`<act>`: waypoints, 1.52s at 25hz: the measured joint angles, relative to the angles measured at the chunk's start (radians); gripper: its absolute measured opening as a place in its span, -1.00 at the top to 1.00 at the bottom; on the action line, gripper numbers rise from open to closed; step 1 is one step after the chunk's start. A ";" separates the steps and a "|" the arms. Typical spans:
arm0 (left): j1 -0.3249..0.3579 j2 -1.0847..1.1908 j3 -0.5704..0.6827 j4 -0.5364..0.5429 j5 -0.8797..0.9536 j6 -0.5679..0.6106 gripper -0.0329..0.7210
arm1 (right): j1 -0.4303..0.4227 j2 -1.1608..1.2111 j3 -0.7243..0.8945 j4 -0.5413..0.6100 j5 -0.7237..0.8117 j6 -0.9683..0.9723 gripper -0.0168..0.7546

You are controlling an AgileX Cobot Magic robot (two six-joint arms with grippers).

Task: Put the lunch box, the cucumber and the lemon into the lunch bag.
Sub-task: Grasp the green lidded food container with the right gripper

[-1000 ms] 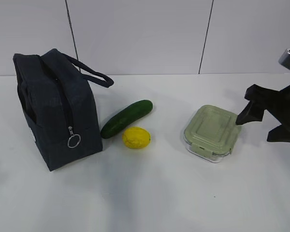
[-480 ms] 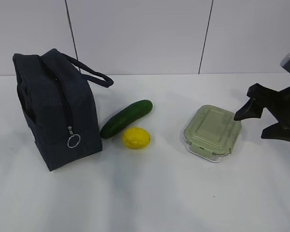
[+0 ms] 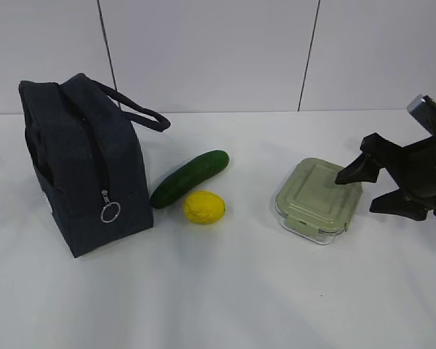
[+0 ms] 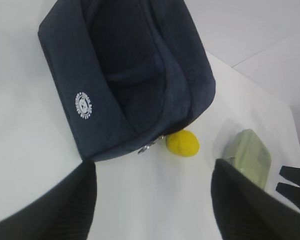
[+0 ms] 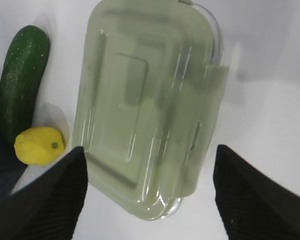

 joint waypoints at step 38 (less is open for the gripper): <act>0.000 0.228 -0.102 -0.146 -0.094 -0.002 -0.49 | -0.069 0.093 0.115 0.584 0.038 -0.568 -0.58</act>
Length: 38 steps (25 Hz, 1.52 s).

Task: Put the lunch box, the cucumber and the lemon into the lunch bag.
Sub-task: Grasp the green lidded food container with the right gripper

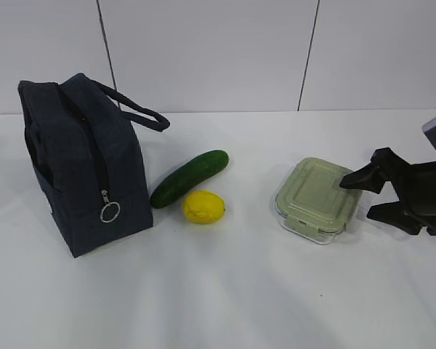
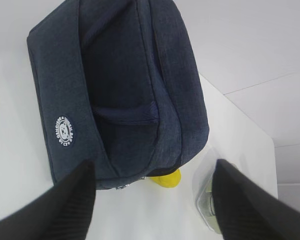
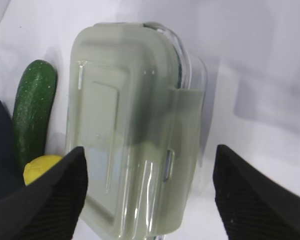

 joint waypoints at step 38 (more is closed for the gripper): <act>0.000 0.000 0.000 -0.004 -0.005 0.000 -0.49 | -0.065 0.117 -0.038 0.038 0.197 -0.190 -0.57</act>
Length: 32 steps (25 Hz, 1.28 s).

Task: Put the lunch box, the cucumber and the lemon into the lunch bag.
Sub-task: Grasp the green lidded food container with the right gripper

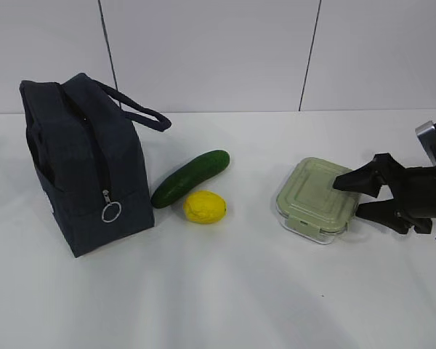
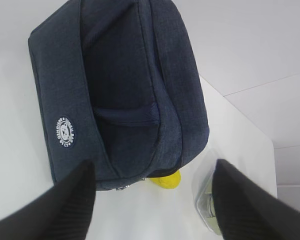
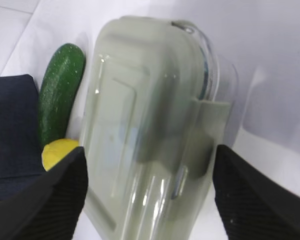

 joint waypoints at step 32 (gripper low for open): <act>0.000 0.000 0.000 0.000 0.000 0.000 -0.49 | -0.031 0.088 -0.006 0.014 0.106 -0.050 -0.39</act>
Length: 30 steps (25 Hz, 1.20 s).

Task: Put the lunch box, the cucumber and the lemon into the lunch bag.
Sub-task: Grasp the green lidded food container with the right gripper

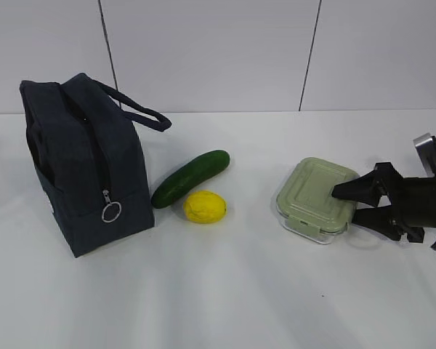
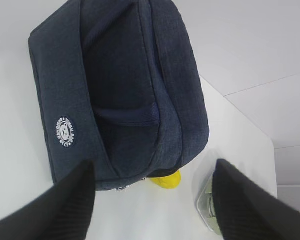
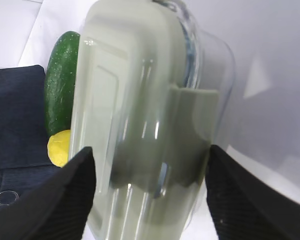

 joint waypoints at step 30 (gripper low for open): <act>0.000 0.000 0.000 0.000 0.005 0.000 -0.49 | 0.000 0.013 0.000 0.019 0.001 -0.021 -0.24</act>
